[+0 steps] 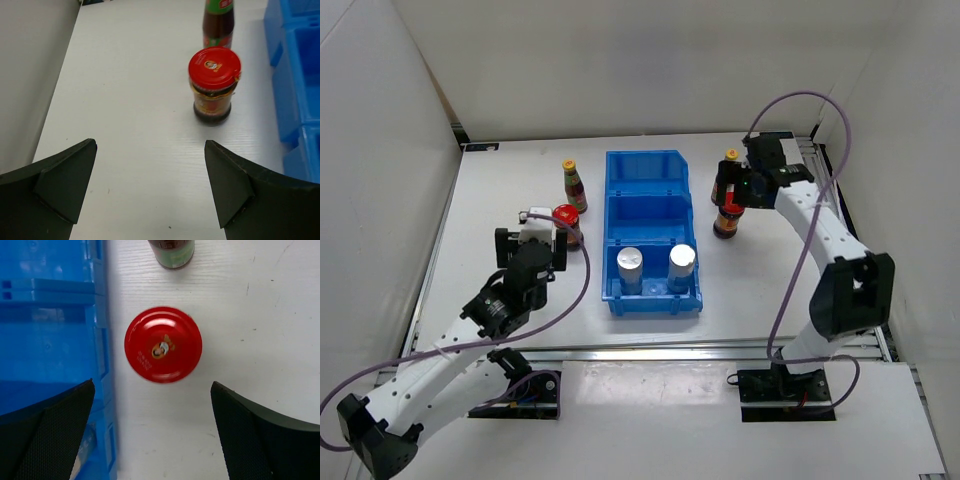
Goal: Organize the condiment bottles
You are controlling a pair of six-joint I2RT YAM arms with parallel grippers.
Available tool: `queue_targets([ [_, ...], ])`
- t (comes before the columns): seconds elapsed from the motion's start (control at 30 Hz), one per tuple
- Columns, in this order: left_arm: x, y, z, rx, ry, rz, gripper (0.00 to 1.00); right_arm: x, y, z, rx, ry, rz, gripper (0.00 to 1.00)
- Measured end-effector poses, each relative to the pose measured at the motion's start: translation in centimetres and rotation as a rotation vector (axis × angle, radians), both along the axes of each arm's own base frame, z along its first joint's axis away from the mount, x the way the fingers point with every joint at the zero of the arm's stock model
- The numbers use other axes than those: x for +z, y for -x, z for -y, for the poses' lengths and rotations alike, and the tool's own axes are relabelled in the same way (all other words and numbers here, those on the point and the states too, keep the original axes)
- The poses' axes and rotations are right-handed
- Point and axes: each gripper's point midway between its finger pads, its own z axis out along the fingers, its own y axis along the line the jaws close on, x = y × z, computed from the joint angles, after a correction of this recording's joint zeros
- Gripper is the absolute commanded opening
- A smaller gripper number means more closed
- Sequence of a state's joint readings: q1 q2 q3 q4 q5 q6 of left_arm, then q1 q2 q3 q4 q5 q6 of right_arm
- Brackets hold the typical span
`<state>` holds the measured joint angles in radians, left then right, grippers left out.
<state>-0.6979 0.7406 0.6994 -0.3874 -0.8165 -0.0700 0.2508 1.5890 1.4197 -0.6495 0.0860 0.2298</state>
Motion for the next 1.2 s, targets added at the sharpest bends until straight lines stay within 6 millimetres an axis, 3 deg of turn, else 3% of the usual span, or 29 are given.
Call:
queue_targets([
  [0.07,-0.6,0.4,-0.9,0.029,-0.021,0.004,1.00,-1.4,-0.7,-0.1,0.004,0.018,-0.032,1.00],
  [0.2,0.1,0.3,-1.4,0.051,-0.007,0.057,1.00,-3.7,-1.1,0.1,0.007,0.049,-0.090,1.00],
  [0.53,-0.2,-0.3,-0.8,0.049,-0.004,0.060,1.00,-5.8,-2.4,-0.1,0.011,0.070,-0.130,1.00],
  [0.63,0.0,-0.3,-0.8,0.049,0.002,0.067,1.00,-6.4,-2.4,-0.1,0.012,0.076,-0.144,0.88],
  [0.67,0.0,-0.4,-0.8,0.049,0.003,0.068,1.00,-6.4,-2.3,-0.2,0.012,0.079,-0.145,0.76],
  [0.73,0.0,-0.4,-0.8,0.048,0.004,0.069,1.00,-6.4,-2.4,-0.1,0.008,0.091,-0.141,0.67],
  [0.83,0.1,-0.4,-0.7,0.046,0.007,0.072,1.00,-6.4,-2.4,0.0,0.000,0.109,-0.136,0.41],
  [0.87,0.1,-0.4,-0.7,0.046,0.008,0.073,1.00,-6.4,-2.4,0.0,0.000,0.114,-0.134,0.27],
  [1.0,0.1,-0.4,-0.7,0.045,0.009,0.072,1.00,-6.4,-2.5,0.1,-0.007,0.126,-0.132,0.03],
  [1.2,0.1,-0.4,-0.7,0.045,0.008,0.072,1.00,-6.2,-2.0,0.0,-0.003,0.142,-0.135,0.00],
])
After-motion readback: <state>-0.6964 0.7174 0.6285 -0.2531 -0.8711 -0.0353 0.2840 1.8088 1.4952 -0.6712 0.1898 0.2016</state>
